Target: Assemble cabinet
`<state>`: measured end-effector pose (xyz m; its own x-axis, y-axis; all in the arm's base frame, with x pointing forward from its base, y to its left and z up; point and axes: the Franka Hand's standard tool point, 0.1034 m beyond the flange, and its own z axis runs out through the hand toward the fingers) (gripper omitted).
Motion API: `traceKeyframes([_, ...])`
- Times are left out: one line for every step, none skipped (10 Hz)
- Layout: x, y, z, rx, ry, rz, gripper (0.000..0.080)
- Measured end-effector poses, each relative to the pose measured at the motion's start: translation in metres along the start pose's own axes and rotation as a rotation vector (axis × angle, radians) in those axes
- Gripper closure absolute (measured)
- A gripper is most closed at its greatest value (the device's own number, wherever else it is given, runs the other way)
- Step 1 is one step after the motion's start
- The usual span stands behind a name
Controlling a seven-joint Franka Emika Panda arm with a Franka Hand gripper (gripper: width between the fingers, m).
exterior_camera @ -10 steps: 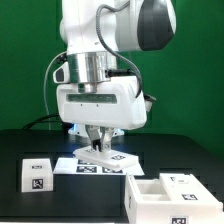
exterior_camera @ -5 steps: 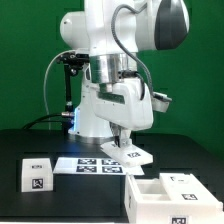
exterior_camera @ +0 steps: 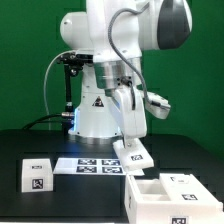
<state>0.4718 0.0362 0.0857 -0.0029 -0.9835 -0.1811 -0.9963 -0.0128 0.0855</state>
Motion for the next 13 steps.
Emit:
traceKeyframes([-0.004,-0.002,0.005,0.015,0.019,-0.008,0.0737])
traceKeyframes([-0.006,-0.002,0.006,0.016,0.017,-0.015,0.0737])
traceKeyframes([-0.006,-0.002,0.006,0.016,0.017,-0.015,0.0737])
traceKeyframes([-0.006,-0.002,0.006,0.015,0.017,-0.016,0.0737])
traceKeyframes([-0.009,0.002,0.009,0.012,0.021,-0.017,0.0737])
traceKeyframes([-0.013,0.008,0.012,0.003,0.021,-0.025,0.0737])
traceKeyframes([-0.012,0.008,0.013,0.002,0.022,-0.028,0.0737])
traceKeyframes([-0.011,0.007,0.014,-0.001,0.024,-0.028,0.0737])
traceKeyframes([-0.012,0.007,0.015,-0.002,0.024,-0.029,0.0737])
traceKeyframes([-0.012,0.004,0.013,0.002,0.023,-0.03,0.0737])
traceKeyframes([-0.012,0.002,0.012,0.005,0.023,-0.03,0.0737])
traceKeyframes([-0.011,0.002,0.012,0.006,0.023,-0.029,0.0737])
traceKeyframes([-0.011,0.002,0.011,0.007,0.023,-0.027,0.0737])
